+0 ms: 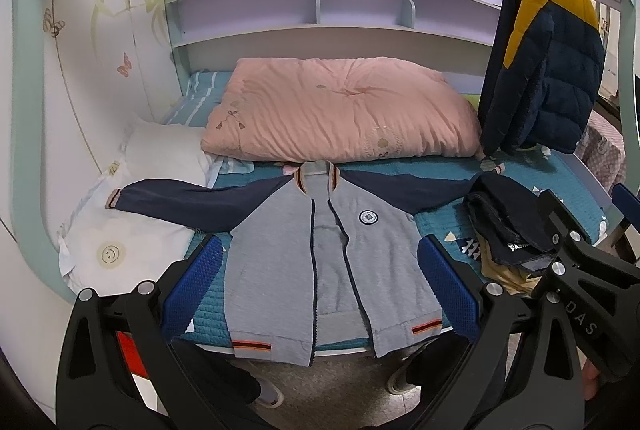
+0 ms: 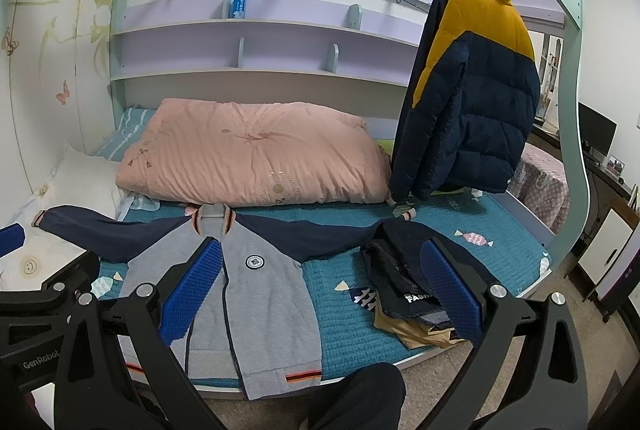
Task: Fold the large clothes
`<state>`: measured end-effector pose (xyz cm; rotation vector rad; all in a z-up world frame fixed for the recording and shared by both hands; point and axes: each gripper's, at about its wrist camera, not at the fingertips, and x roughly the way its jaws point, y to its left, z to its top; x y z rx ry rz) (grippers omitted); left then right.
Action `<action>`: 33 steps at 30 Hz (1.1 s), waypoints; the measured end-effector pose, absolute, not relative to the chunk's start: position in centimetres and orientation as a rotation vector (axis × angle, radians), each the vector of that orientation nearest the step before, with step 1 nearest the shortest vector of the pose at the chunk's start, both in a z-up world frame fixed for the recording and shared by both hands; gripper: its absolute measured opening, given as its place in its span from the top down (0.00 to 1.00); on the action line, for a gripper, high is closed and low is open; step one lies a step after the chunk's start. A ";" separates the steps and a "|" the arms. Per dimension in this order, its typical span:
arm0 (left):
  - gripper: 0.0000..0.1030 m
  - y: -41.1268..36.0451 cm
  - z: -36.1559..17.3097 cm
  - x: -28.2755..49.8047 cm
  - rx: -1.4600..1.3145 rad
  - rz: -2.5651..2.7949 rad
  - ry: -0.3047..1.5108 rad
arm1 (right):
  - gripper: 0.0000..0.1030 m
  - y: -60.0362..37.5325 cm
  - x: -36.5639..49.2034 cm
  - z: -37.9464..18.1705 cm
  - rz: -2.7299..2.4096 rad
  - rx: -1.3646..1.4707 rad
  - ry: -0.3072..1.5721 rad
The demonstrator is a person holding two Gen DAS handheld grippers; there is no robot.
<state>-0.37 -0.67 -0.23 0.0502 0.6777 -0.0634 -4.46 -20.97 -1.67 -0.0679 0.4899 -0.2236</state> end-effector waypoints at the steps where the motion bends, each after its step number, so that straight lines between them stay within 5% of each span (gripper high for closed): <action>1: 0.05 -0.7 -0.3 -0.4 0.050 -0.064 0.677 | 0.07 -21.1 -4.5 -1.7 -0.224 -0.067 0.490; 33: 0.05 -1.3 -0.5 -0.2 0.061 -0.082 0.700 | 0.07 -21.5 -4.6 -2.5 -0.234 -0.076 0.508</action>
